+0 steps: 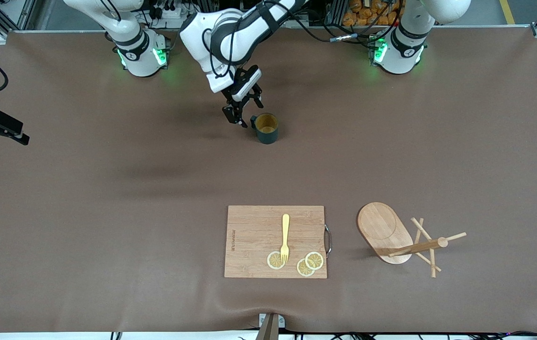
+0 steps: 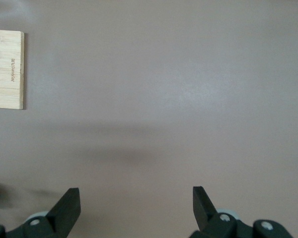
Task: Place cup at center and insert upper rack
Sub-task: 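Lower the left gripper over the mug and grasp its handle, then lift the teal mug with the left gripper toward the wooden stand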
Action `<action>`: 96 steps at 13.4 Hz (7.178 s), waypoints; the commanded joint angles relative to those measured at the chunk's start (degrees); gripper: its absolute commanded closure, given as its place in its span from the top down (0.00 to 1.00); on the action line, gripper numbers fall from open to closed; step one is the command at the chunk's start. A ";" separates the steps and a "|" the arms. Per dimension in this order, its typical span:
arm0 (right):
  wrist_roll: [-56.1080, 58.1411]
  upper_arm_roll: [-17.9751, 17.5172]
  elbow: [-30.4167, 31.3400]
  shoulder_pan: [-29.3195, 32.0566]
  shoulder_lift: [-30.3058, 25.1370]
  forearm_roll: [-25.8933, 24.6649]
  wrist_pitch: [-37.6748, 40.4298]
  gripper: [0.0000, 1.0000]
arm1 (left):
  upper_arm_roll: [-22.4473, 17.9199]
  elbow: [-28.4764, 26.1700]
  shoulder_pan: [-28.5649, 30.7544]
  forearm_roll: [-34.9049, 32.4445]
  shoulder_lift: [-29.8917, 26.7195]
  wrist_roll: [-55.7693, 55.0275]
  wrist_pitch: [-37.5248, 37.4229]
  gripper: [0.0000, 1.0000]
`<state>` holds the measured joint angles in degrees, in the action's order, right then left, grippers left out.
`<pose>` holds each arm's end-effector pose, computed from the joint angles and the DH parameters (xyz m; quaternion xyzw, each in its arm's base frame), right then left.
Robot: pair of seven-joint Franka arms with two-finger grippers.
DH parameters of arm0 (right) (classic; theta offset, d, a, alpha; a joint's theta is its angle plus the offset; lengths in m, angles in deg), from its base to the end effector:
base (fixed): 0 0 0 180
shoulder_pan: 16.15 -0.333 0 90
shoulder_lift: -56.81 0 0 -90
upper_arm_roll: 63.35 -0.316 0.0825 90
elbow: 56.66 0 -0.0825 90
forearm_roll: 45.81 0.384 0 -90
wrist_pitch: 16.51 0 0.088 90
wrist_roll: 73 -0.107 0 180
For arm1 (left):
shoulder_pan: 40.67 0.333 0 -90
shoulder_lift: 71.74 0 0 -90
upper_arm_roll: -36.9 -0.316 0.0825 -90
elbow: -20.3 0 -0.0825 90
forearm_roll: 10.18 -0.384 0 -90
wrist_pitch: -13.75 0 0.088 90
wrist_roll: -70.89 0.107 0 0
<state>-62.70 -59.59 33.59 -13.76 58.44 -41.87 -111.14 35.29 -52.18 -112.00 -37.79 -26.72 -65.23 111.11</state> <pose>0.5685 -0.0538 0.6140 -0.9986 -0.0343 -0.0285 0.0296 0.2835 -0.6539 0.2737 -0.8383 -0.4605 -0.2697 0.1120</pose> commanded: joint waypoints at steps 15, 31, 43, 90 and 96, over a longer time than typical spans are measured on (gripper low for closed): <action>-4.49 -0.25 -3.07 -1.68 1.09 -5.53 3.64 1.00 | -5.77 3.04 -7.86 -0.60 7.80 -6.35 -1.11 1.00; -8.80 -0.16 -3.42 -2.21 1.01 -1.92 12.10 1.00 | -5.60 2.87 -7.59 2.83 9.56 -8.55 2.57 0.72; -8.89 -0.25 -3.68 -3.53 1.71 -1.84 11.48 1.00 | -5.60 2.78 -7.51 3.89 11.31 -8.72 4.42 0.27; -8.27 -0.16 -5.97 -2.74 1.80 -1.04 10.78 1.00 | -7.27 1.37 47.14 59.85 -27.36 59.81 -5.42 0.00; -8.27 -0.16 -5.97 -2.83 1.71 -1.04 10.96 1.00 | -7.18 1.37 55.68 70.58 -22.01 70.36 -9.28 0.00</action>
<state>-70.54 -59.43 28.75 -16.91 59.81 -43.64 -101.10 27.57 -51.33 -58.02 30.46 -50.07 2.87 103.18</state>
